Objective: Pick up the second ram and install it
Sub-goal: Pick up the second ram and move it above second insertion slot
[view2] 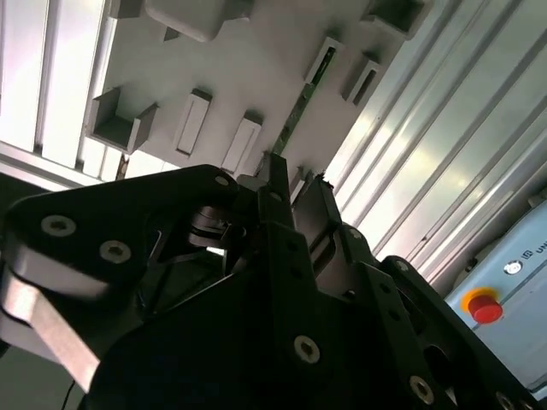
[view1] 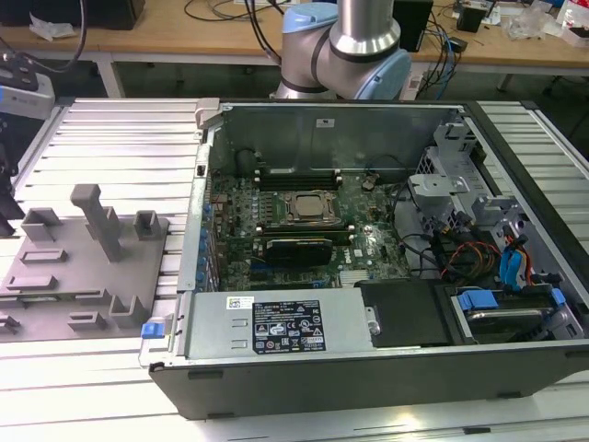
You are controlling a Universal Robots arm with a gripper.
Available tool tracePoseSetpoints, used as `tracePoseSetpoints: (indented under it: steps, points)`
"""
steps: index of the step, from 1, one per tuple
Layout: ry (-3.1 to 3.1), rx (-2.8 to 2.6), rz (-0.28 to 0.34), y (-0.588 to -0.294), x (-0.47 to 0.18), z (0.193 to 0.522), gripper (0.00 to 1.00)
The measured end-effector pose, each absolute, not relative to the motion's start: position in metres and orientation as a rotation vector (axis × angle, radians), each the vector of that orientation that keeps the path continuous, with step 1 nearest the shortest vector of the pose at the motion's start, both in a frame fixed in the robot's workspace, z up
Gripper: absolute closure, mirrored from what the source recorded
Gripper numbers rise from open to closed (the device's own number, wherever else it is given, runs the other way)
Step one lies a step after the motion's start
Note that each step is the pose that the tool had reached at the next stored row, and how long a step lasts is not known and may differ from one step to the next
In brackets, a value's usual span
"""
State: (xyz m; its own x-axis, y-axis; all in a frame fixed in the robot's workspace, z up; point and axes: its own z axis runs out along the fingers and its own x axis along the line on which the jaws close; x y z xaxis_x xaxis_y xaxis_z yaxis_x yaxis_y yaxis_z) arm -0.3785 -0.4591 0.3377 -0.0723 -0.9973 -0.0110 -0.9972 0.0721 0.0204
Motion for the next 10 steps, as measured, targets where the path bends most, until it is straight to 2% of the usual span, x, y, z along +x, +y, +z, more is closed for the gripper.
tracePoseSetpoints:
  steps: [10]
  points:
    - [-2.292,2.139,-0.035,-0.459,-0.378,0.308,0.70]
